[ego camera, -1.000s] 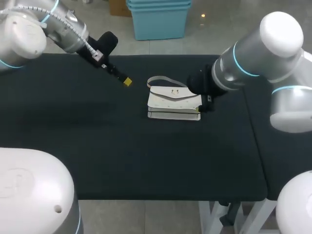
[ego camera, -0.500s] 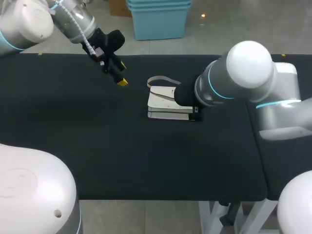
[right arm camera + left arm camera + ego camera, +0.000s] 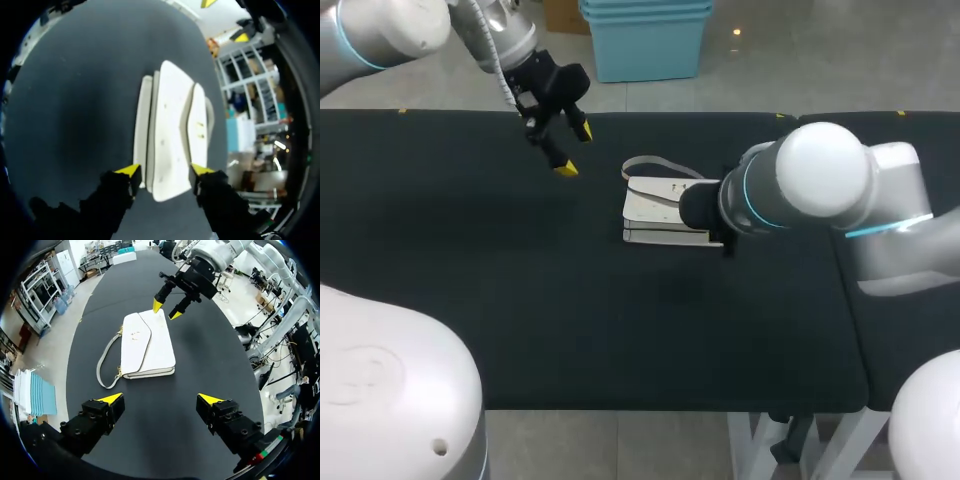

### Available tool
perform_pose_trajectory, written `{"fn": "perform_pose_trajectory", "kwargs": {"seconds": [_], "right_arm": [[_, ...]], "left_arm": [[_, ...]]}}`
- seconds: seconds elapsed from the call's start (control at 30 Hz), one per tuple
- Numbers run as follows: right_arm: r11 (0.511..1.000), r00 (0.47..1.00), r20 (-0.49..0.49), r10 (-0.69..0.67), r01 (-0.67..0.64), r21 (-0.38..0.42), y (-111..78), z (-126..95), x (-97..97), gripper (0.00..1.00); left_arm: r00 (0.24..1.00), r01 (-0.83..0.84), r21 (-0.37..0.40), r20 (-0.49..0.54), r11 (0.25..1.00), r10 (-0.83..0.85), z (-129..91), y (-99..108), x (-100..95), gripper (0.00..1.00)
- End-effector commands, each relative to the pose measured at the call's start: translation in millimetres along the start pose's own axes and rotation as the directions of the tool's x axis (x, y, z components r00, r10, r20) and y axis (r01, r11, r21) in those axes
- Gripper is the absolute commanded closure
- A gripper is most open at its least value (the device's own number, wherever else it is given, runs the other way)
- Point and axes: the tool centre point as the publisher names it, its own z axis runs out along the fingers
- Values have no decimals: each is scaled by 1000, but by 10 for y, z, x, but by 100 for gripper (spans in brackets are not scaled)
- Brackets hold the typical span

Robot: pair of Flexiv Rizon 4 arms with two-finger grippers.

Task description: Pick up the bag, open it, inspect its contents, close it, and place it on the opposite side

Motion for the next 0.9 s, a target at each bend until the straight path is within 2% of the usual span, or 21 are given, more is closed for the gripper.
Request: {"fn": "perform_pose_trajectory", "kwargs": {"seconds": [0.03, 0.3, 0.4, 0.5, 0.53, 0.63, 0.77, 0.83, 0.9], "right_arm": [[1000, 998, 56, -9, 8, 10, 11, 138, 23, 51], [999, 997, 69, -15, 12, 40, -67, 275, 41, 54], [999, 997, 76, -7, 4, 42, -93, 299, 26, 59], [999, 996, 85, -2, -2, 45, -111, 303, 17, 75], [999, 996, 87, -2, -2, 45, -113, 303, 17, 77], [999, 996, 91, 1, -5, 43, -119, 308, 23, 80], [999, 996, 92, 8, -12, 36, -126, 317, 36, 73], [999, 995, 97, 11, -15, 37, -126, 314, 38, 76], [999, 994, 109, 16, -21, 38, -121, 306, 37, 85]], "left_arm": [[999, -46, 17, -10, 999, 46, 52, 32, -23, 0], [995, -102, 3, -5, 995, 102, 129, 0, -40, 0], [994, -111, 5, -2, 994, 111, 149, -20, -57, 0], [992, -129, 5, -8, 992, 129, 183, -38, -58, 0], [991, -133, 3, -10, 991, 133, 189, -40, -59, 0], [990, -137, 0, -19, 991, 137, 218, -43, -66, 0], [989, -145, -14, -29, 989, 145, 264, -49, -70, 0], [989, -148, -13, -32, 989, 147, 278, -54, -76, 0], [986, -164, -9, -38, 986, 164, 299, -59, -78, 0]]}}
